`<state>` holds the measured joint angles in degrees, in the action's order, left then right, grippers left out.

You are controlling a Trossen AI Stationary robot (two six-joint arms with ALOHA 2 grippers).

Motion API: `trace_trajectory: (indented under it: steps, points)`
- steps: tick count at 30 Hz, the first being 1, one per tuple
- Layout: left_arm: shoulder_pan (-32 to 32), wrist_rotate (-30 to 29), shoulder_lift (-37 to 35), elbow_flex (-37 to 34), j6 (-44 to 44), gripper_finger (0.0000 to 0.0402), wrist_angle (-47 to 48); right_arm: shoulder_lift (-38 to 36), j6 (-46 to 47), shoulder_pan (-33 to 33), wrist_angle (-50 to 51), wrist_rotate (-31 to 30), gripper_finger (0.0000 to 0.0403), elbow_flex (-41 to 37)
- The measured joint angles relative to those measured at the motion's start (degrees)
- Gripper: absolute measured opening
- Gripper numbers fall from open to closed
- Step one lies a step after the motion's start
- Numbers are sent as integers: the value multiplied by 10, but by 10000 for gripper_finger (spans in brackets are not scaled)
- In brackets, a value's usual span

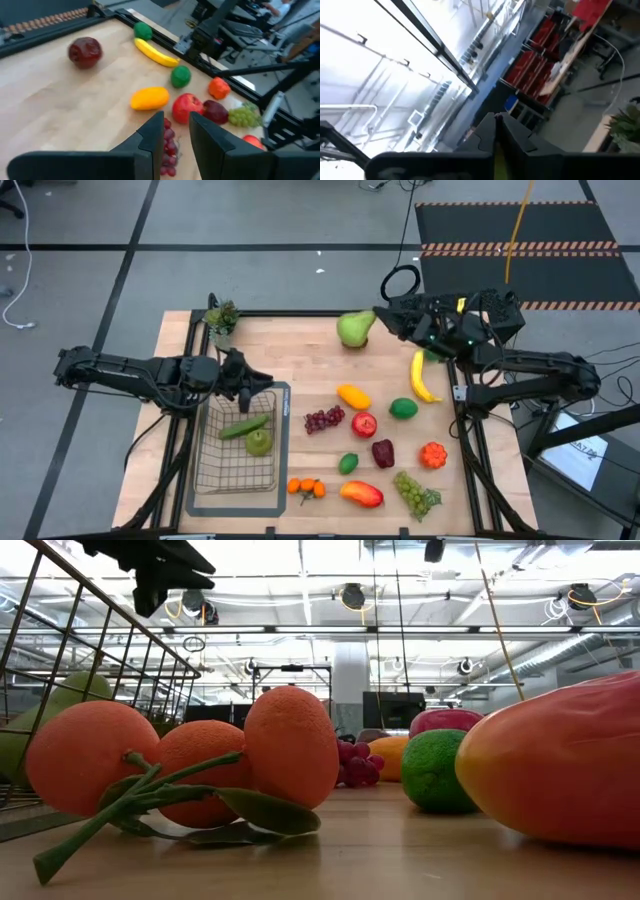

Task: Build produce basket
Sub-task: Put the green pear into the wire basket

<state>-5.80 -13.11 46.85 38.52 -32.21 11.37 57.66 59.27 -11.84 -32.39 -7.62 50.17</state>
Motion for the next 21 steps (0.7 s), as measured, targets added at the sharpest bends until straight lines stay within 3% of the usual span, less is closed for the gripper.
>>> trace_trajectory:
  steps: [5, 11, 21]
  points:
    - [-6, 57, 0, 0, -25, 90, -28, 15, -5, 48, -9, -43, 8, 0]
    - [-35, 60, 0, 0, -41, 90, -27, 46, -26, 120, -68, -88, 8, 0]
    - [-52, 54, 0, 0, -41, 90, -27, 62, -69, 197, -95, -91, 8, 0]
